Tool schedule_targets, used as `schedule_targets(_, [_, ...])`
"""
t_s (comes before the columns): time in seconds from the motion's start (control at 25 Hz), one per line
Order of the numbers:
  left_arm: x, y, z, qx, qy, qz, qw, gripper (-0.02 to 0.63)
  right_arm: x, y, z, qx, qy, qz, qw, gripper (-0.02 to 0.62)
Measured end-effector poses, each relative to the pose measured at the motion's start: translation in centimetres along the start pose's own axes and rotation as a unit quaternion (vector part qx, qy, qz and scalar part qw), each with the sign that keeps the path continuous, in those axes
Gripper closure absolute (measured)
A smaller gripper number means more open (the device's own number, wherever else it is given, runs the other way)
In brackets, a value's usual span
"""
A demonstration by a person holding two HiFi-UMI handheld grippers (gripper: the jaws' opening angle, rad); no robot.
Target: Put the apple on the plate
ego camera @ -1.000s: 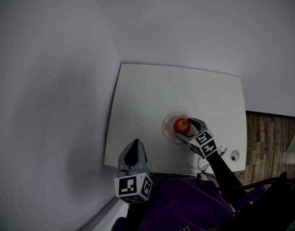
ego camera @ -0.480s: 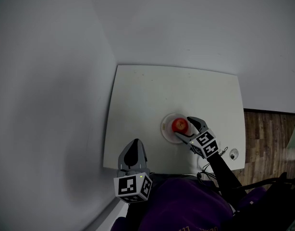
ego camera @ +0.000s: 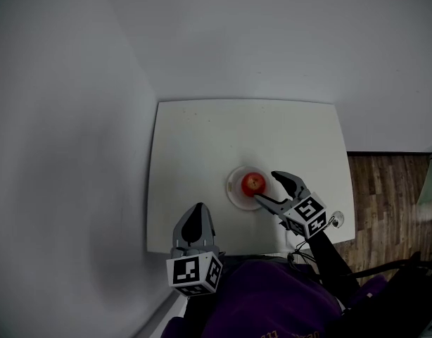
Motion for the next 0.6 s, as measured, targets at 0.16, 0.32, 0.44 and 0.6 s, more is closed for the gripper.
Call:
schedule_targets(0.16, [-0.3,-1.0,-0.1,-0.008,0.003,0.020,0.9998,0.600,1.8,0.3,-0.5,-0.001,-0.012,0.009,1.000,0.249])
schedule_targets(0.32, [-0.6,-2.1,-0.1,-0.014,0.001,0.038,0.9992,0.600,3.7,0.2,-0.7,0.003,-0.031,0.038,0.999,0.407])
schedule_targets(0.44, [-0.8,-2.8,-0.1,-0.016,0.003,0.048,0.9987,0.600,4.8,0.0,-0.5,0.002,-0.035,0.057,0.998,0.535])
schedule_targets(0.6, [-0.8,-3.5,-0.2,-0.018,0.003,0.060,0.9980,0.600,5.9,0.0,-0.3,-0.002,-0.038,0.070,0.997,0.577])
Point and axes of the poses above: the fingertips, and each gripper's own axes: x backward along the fingers, y to its left, z out of its underside, the point moved 7 cm from there along x, backward along the fingers, and after that the axes turned 2 degrees about -x, right-handed, at the moved point
